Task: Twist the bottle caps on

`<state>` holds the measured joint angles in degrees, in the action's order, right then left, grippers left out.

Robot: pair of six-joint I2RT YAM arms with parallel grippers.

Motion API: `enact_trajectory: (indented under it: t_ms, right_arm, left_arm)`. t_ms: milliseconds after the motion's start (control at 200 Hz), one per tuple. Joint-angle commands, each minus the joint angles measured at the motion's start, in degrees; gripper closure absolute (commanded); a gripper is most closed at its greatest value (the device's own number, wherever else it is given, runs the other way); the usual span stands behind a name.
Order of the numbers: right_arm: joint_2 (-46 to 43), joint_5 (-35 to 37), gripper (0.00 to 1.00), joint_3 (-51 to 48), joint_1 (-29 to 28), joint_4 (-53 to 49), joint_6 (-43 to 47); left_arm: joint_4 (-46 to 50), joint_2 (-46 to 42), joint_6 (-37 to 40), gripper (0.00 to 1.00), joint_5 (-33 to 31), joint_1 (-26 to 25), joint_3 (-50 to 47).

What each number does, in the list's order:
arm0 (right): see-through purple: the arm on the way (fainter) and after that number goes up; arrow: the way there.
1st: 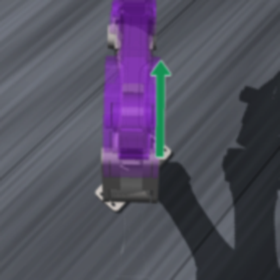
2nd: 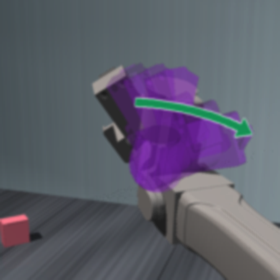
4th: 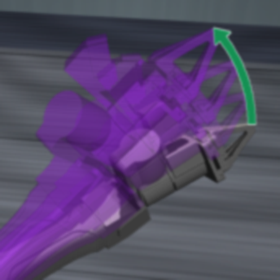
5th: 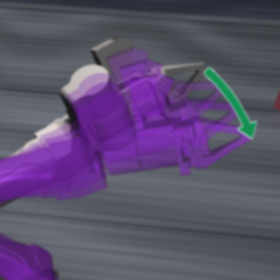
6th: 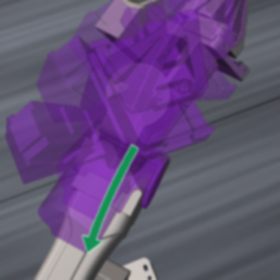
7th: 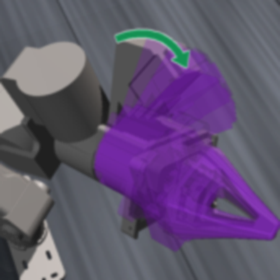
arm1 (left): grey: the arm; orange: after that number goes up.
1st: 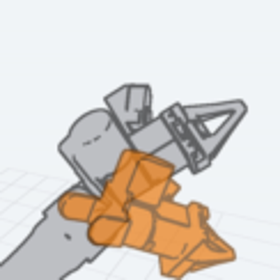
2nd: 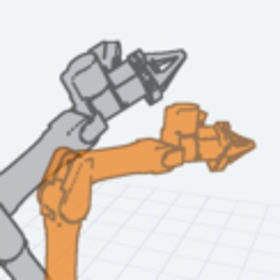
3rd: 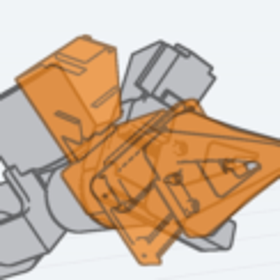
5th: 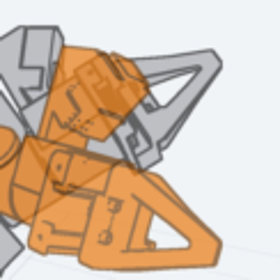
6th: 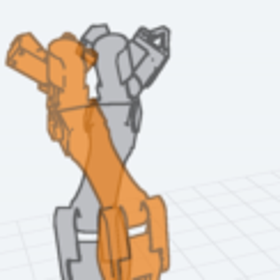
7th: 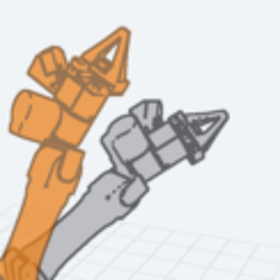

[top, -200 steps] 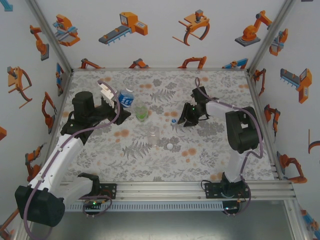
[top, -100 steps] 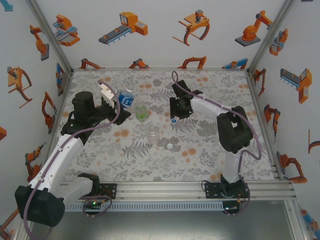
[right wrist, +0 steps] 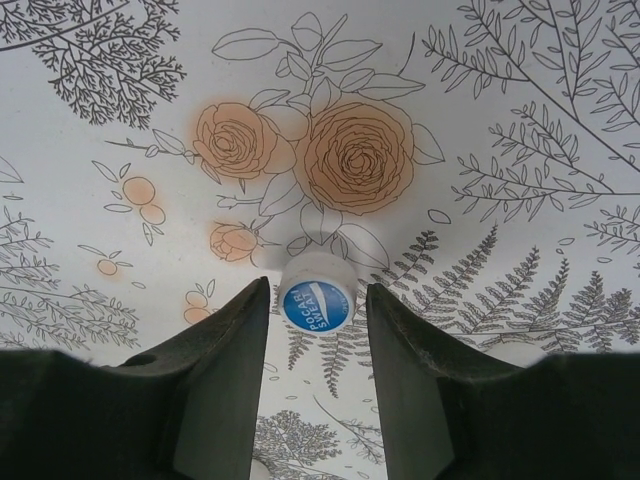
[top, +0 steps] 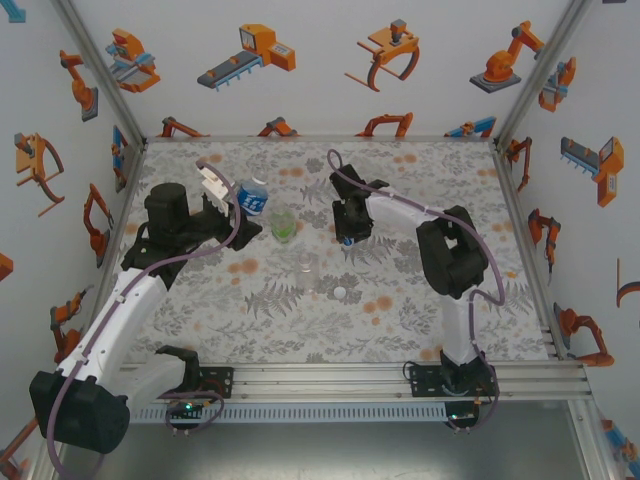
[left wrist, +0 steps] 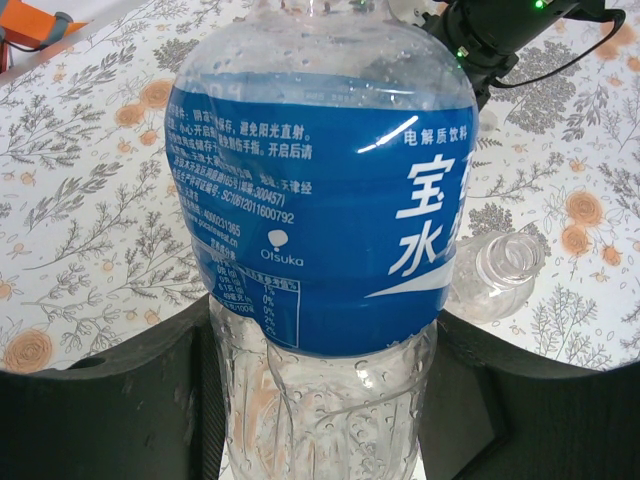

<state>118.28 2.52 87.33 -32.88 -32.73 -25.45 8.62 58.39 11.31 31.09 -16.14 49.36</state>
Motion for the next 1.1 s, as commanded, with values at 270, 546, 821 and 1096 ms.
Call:
enact_trajectory:
  t_ms: [270, 546, 821, 1096]
  right_arm:
    - [1.7, 0.7, 0.6, 2.3, -0.9, -1.8, 0.8]
    - [1.7, 0.6, 0.6, 2.4, -1.1, -2.4, 0.7]
    - [1.9, 0.3, 0.64, 2.6, -1.1, -2.8, 0.7]
    - [-0.8, 0.2, 0.73, 1.2, -1.2, -1.6, 0.5]
  left_arm:
    - [0.4, 0.1, 0.6, 0.94, 1.0, -0.3, 1.9]
    - [0.2, 0.4, 0.5, 0.94, 1.0, -0.4, 1.8]
    - [0.3, 0.5, 0.5, 0.94, 1.0, -0.4, 2.0]
    - [0.4, 0.5, 1.0, 0.94, 1.1, -0.5, 1.8]
